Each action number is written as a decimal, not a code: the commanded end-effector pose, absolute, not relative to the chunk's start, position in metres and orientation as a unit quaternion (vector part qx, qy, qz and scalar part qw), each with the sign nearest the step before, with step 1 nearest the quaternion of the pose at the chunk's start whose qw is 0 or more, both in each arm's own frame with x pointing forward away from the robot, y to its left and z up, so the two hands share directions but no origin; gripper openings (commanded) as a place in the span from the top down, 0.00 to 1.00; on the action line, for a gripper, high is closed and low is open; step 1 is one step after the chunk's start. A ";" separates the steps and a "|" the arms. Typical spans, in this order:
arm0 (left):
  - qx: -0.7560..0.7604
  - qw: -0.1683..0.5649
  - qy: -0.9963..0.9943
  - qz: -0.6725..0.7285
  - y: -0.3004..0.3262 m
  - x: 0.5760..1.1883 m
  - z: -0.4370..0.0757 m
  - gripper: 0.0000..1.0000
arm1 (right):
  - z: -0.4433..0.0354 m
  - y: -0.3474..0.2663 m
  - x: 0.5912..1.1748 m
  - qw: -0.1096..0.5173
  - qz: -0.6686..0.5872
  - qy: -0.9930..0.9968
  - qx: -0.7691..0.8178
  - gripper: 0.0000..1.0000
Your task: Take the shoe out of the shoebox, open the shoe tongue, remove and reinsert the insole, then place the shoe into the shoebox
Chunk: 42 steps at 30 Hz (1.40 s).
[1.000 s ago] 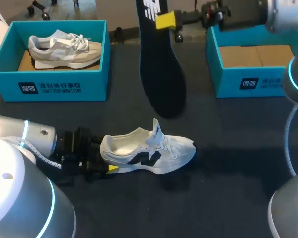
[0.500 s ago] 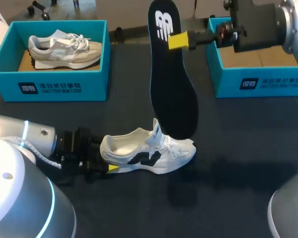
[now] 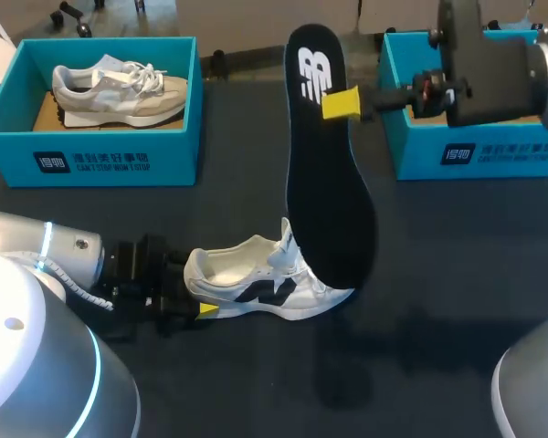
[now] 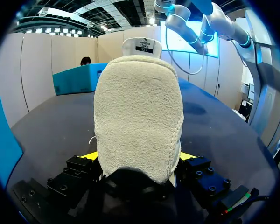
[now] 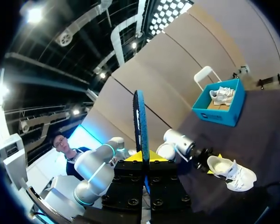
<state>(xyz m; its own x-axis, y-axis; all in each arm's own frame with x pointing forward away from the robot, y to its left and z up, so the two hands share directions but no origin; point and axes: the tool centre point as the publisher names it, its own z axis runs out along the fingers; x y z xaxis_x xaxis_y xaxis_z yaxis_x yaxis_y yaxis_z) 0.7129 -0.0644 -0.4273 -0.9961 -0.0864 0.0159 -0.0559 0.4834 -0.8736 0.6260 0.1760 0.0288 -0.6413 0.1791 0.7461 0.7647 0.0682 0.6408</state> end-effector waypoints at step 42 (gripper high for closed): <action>-0.039 0.009 0.869 -0.492 -0.055 0.717 -0.420 0.00 | 0.022 0.164 0.609 0.237 -0.601 -0.673 -0.360 1.00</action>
